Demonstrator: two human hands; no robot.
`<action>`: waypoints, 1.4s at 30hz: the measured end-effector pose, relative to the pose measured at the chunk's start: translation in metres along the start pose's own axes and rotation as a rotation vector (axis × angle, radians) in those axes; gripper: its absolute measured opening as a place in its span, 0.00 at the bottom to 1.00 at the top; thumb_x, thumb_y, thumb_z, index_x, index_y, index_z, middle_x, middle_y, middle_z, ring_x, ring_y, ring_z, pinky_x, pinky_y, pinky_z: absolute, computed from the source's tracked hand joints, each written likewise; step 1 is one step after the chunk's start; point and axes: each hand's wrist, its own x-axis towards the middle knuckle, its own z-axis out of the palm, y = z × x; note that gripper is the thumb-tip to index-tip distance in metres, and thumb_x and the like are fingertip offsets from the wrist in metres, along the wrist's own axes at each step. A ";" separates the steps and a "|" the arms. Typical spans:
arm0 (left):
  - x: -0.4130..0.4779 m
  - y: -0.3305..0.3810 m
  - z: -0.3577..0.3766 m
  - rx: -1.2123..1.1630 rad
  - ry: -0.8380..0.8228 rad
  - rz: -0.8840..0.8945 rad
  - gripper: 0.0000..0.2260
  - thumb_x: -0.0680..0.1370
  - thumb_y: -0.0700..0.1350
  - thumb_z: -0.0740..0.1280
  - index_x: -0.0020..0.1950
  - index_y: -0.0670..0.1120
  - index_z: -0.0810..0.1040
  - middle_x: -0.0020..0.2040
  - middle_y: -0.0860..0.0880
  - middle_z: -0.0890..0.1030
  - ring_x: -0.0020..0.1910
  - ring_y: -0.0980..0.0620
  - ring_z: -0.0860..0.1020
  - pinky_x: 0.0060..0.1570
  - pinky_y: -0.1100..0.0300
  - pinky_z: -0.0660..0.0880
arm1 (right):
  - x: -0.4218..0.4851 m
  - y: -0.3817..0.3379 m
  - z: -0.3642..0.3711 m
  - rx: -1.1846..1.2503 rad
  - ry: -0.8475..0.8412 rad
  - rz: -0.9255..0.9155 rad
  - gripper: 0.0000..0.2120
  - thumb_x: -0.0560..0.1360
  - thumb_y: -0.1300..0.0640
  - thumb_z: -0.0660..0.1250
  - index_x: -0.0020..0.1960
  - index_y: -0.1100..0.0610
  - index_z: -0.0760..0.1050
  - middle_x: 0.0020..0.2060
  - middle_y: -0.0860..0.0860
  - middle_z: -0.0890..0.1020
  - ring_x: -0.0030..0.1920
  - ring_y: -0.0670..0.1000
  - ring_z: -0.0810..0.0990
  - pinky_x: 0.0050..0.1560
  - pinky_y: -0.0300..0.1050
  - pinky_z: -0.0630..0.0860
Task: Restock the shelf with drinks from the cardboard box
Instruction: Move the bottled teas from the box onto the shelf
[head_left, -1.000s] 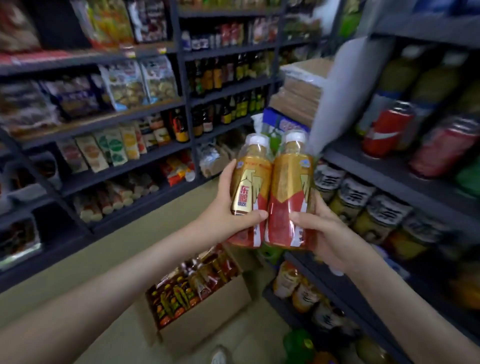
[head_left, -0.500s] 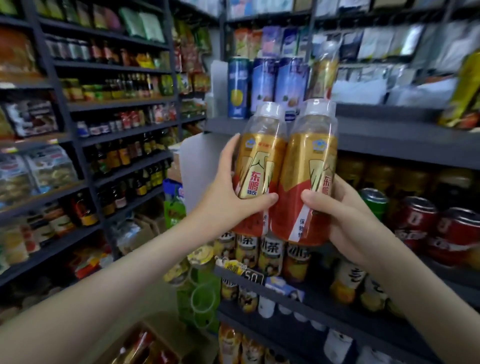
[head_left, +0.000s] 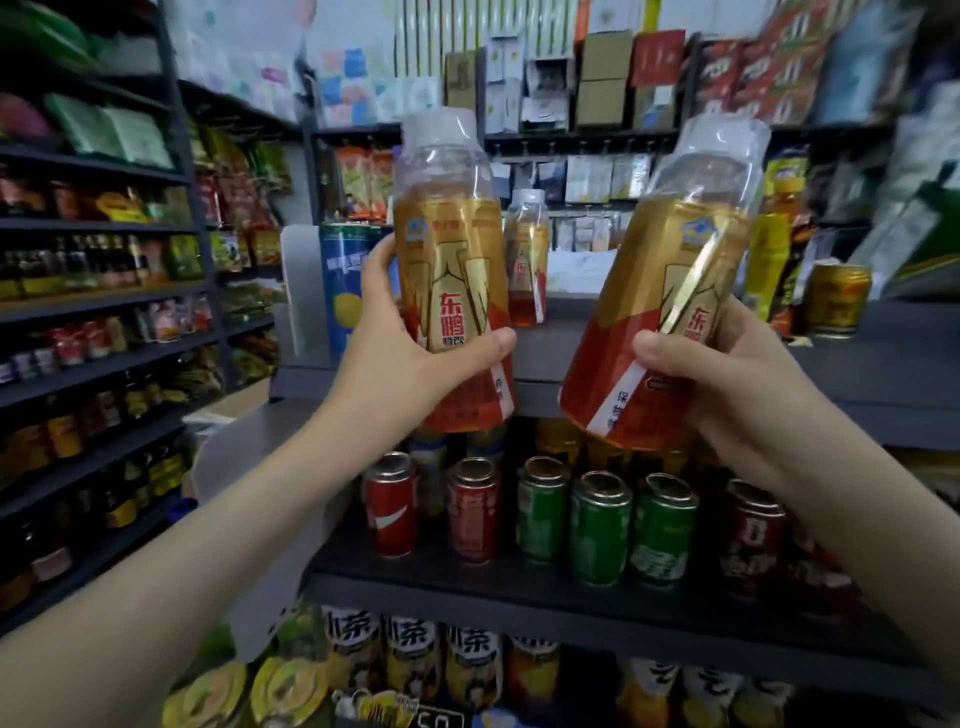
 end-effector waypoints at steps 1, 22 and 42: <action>0.006 0.001 0.002 -0.016 0.004 0.001 0.46 0.62 0.56 0.76 0.73 0.57 0.53 0.54 0.67 0.73 0.49 0.75 0.74 0.49 0.71 0.71 | 0.005 -0.006 -0.005 -0.019 0.003 -0.010 0.30 0.57 0.59 0.79 0.57 0.52 0.74 0.46 0.49 0.85 0.49 0.51 0.84 0.45 0.48 0.81; 0.054 0.008 -0.052 0.067 0.236 0.105 0.44 0.66 0.50 0.77 0.74 0.55 0.53 0.60 0.59 0.72 0.53 0.68 0.73 0.49 0.69 0.71 | 0.225 0.076 0.023 -0.397 0.076 0.251 0.40 0.62 0.63 0.81 0.62 0.55 0.57 0.59 0.58 0.72 0.60 0.59 0.75 0.59 0.61 0.76; 0.082 -0.017 0.017 0.098 0.024 0.099 0.44 0.66 0.54 0.77 0.73 0.59 0.52 0.53 0.66 0.71 0.50 0.70 0.72 0.45 0.77 0.67 | 0.190 0.014 0.035 -0.423 -0.053 -0.174 0.24 0.77 0.46 0.65 0.68 0.56 0.64 0.55 0.54 0.77 0.57 0.51 0.76 0.54 0.50 0.76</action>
